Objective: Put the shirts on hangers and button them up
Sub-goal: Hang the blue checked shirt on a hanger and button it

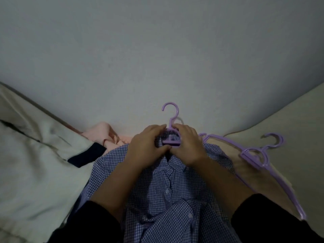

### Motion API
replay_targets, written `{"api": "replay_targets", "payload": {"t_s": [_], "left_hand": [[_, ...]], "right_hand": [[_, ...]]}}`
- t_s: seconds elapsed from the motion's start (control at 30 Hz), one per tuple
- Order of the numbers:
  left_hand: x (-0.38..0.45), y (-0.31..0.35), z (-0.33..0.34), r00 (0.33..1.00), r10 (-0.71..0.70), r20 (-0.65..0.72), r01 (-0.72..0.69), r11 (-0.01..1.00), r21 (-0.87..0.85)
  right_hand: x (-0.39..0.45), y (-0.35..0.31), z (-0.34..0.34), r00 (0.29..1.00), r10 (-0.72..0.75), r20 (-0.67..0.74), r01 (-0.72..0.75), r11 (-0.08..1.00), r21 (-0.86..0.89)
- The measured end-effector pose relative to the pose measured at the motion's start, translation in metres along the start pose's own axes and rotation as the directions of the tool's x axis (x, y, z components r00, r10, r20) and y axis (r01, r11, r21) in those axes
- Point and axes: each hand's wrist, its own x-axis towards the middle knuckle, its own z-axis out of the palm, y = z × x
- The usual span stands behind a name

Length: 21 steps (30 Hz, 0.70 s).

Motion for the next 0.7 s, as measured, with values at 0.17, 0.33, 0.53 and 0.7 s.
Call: {"api": "replay_targets", "payload": {"t_s": [0.17, 0.33, 0.53, 0.7], "left_hand": [[0.002, 0.053, -0.072, 0.985, 0.160, -0.061, -0.157, 0.986, 0.056], [-0.018, 0.108, -0.150, 0.935, 0.323, -0.144, -0.295, 0.937, 0.187], [-0.052, 0.170, -0.246, 0.756, 0.532, -0.381, -0.393, 0.835, 0.385], [-0.081, 0.207, -0.309, 0.636, 0.575, -0.515, -0.370, 0.813, 0.450]], "right_hand": [[-0.012, -0.053, -0.073, 0.981, -0.139, -0.133, 0.138, 0.990, -0.013], [-0.035, -0.118, -0.163, 0.952, -0.262, -0.157, 0.259, 0.965, -0.040], [-0.084, -0.197, -0.272, 0.874, -0.418, -0.249, 0.442, 0.896, 0.045], [-0.111, -0.239, -0.338, 0.919, -0.232, -0.319, 0.284, 0.950, 0.128]]}}
